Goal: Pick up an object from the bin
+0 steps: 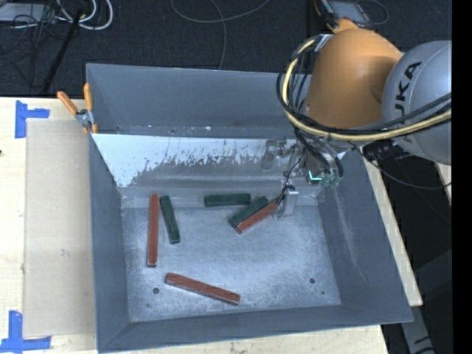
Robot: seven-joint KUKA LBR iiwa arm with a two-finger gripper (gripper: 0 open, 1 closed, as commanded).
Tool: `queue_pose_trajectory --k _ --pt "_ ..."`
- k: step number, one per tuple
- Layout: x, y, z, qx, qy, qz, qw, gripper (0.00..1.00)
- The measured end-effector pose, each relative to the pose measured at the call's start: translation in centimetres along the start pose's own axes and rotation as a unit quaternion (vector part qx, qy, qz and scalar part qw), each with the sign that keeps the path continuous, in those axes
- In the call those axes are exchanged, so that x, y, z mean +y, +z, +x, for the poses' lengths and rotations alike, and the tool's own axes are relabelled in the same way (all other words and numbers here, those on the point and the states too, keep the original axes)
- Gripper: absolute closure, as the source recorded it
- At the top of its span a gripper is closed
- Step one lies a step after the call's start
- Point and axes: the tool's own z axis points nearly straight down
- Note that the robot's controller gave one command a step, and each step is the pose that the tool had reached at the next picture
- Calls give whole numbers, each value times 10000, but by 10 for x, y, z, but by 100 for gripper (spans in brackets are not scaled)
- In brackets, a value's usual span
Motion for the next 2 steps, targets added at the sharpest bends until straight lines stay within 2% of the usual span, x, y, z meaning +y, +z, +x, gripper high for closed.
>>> queue_pose_trajectory --k 1,2 --pt "33 101 4 -6 -1363 -3 9907 0" --pt "32 48 5 -57 -3002 14 9539 0"
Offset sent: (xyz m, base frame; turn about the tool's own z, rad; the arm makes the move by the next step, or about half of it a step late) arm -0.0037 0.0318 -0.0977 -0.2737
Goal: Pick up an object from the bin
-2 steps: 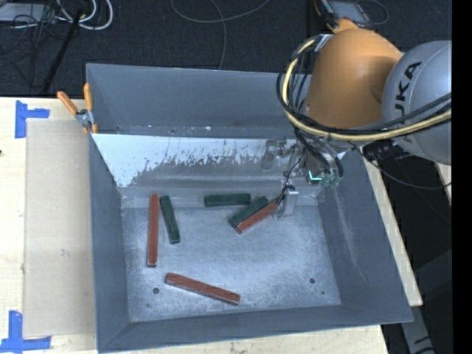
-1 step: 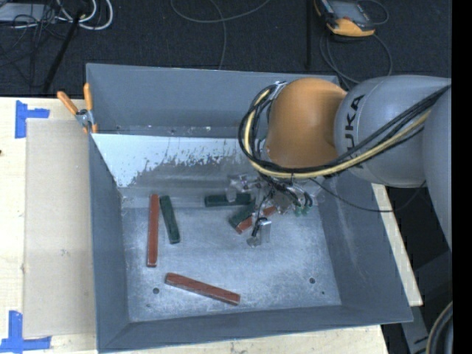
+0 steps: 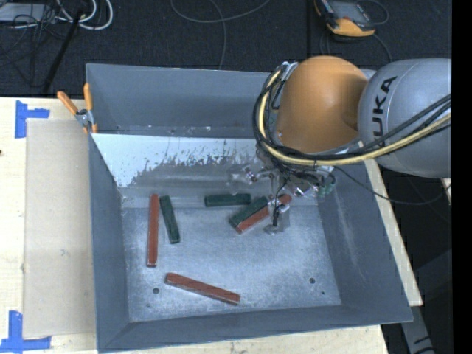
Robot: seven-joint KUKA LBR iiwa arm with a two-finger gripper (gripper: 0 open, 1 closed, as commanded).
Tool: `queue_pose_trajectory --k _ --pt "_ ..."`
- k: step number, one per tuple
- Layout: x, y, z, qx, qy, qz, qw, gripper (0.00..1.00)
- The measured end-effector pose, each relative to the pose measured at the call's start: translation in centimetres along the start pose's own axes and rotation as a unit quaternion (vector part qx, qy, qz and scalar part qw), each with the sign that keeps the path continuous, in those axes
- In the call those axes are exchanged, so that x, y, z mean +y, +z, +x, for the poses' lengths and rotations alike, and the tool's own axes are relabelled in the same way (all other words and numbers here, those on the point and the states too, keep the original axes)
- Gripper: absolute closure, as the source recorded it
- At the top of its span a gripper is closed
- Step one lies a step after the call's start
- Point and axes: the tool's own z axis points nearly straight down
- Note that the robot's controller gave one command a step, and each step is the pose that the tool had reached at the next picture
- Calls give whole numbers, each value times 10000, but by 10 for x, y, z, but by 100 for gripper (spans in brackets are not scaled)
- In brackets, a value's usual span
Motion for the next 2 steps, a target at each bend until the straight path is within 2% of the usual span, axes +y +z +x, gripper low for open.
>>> queue_pose_trajectory --k 1,2 --pt "-47 38 36 31 -1315 -19 9913 0" --pt "-61 39 36 10 -2522 -17 9677 0"
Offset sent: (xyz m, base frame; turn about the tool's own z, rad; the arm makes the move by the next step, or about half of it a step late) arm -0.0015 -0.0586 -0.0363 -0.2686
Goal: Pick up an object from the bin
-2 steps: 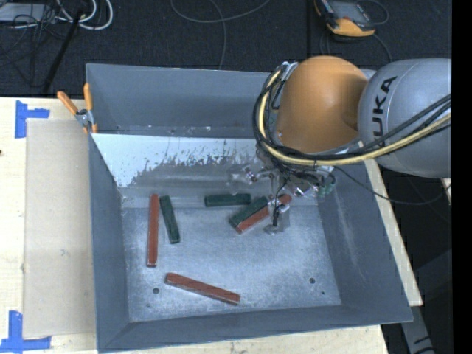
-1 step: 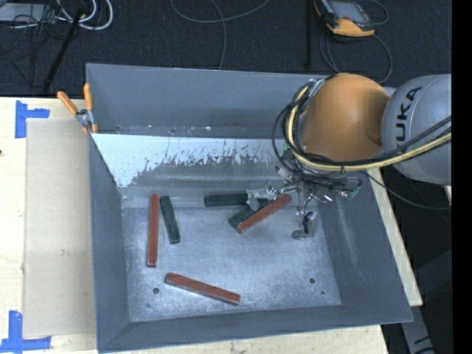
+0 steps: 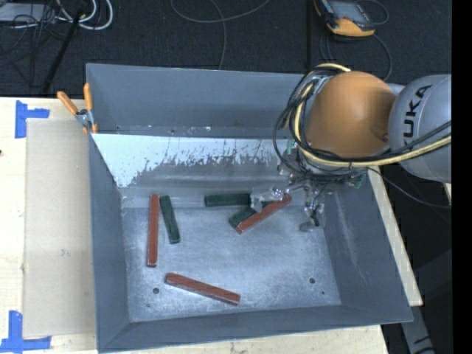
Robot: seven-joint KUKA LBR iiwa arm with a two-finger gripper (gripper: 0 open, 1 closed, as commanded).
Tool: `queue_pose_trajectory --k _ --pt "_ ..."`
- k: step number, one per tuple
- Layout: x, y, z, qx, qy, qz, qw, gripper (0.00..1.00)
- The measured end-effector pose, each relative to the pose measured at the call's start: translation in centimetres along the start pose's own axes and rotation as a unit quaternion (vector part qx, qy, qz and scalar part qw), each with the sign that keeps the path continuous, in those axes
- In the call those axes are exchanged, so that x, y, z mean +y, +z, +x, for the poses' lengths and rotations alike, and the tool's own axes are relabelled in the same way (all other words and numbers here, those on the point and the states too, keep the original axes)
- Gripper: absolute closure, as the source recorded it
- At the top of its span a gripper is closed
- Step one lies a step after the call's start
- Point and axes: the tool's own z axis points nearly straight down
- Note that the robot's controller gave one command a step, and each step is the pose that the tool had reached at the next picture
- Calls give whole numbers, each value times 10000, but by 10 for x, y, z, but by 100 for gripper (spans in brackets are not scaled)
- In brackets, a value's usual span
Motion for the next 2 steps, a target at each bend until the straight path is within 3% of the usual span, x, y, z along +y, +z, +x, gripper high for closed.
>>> queue_pose_trajectory --k 1,2 --pt "3 45 -18 5 189 -27 9998 0" --pt "-7 77 -8 -14 312 -8 9995 0"
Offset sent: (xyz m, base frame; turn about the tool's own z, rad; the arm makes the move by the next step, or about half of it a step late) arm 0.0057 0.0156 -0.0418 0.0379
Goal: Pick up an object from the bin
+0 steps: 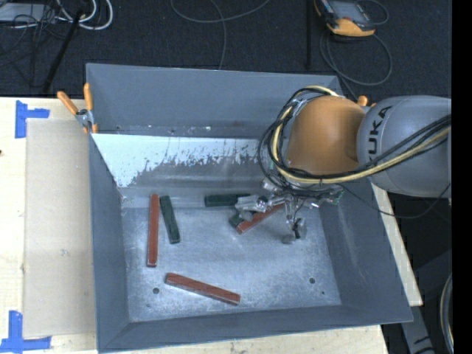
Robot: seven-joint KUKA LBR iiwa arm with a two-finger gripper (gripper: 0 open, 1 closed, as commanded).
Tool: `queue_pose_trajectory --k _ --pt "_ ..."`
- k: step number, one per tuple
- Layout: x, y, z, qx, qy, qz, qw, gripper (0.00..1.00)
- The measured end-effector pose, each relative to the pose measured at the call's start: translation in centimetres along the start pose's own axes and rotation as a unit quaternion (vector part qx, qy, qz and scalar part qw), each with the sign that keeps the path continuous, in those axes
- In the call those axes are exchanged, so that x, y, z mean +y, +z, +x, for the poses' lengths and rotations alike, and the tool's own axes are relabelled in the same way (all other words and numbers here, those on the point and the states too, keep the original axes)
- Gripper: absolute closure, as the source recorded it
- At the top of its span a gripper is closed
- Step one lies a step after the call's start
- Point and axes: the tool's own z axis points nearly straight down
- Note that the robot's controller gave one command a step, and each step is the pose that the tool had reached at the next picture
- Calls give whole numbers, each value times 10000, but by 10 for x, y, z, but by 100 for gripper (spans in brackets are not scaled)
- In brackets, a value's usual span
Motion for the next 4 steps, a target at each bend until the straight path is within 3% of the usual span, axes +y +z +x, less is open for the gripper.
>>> queue_pose_trajectory --k 1,2,3,4 --pt "-2 -4 -1 -16 10 27 10000 100" --pt "-1 -1 1 11 13 10 10000 0" --pt "-1 -4 0 6 26 0 10000 100" --pt "30 -197 1 5 -2303 30 9731 100"
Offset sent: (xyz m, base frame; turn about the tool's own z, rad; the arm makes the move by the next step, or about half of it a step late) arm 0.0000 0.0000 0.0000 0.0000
